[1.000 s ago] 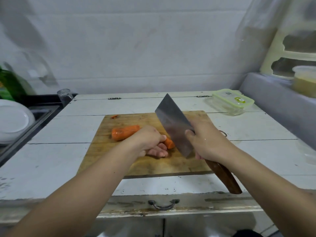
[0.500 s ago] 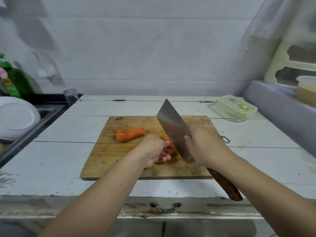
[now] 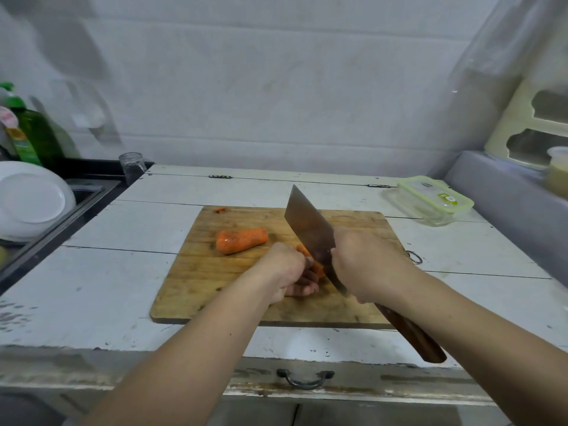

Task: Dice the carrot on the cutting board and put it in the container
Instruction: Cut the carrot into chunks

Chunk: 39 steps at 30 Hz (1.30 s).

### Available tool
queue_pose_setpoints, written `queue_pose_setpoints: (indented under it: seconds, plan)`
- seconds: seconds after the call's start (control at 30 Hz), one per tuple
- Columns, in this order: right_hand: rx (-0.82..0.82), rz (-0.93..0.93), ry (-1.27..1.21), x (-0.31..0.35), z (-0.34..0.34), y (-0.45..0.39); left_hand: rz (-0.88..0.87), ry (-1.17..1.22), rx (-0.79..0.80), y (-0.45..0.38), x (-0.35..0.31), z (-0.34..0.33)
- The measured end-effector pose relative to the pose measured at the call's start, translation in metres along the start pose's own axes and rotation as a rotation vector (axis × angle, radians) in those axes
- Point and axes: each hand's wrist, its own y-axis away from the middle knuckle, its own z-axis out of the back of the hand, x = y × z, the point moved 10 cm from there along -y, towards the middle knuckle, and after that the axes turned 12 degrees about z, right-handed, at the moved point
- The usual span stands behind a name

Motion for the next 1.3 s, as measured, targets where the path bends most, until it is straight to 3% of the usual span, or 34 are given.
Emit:
queue_pose_setpoints:
  seconds: [0.3, 0.77, 0.97, 1.13, 1.3]
  plan:
    - [0.011, 0.014, 0.038, 0.004, -0.002, -0.006, -0.020, -0.002, 0.026, -0.001, -0.002, -0.002]
    - [0.190, -0.027, 0.097, 0.013, -0.020, -0.027, 0.026, -0.030, 0.073, -0.003, -0.001, -0.003]
    - [0.162, 0.000, -0.134, 0.010, -0.022, -0.044, 0.006, -0.048, 0.049, 0.004, -0.003, -0.004]
    - [0.134, -0.038, -0.401, -0.039, -0.021, -0.037, 0.022, -0.086, 0.037, 0.012, -0.003, -0.001]
    - [0.009, -0.058, -0.852, -0.086, -0.009, -0.017, -0.002, -0.229, -0.054, 0.016, -0.010, 0.015]
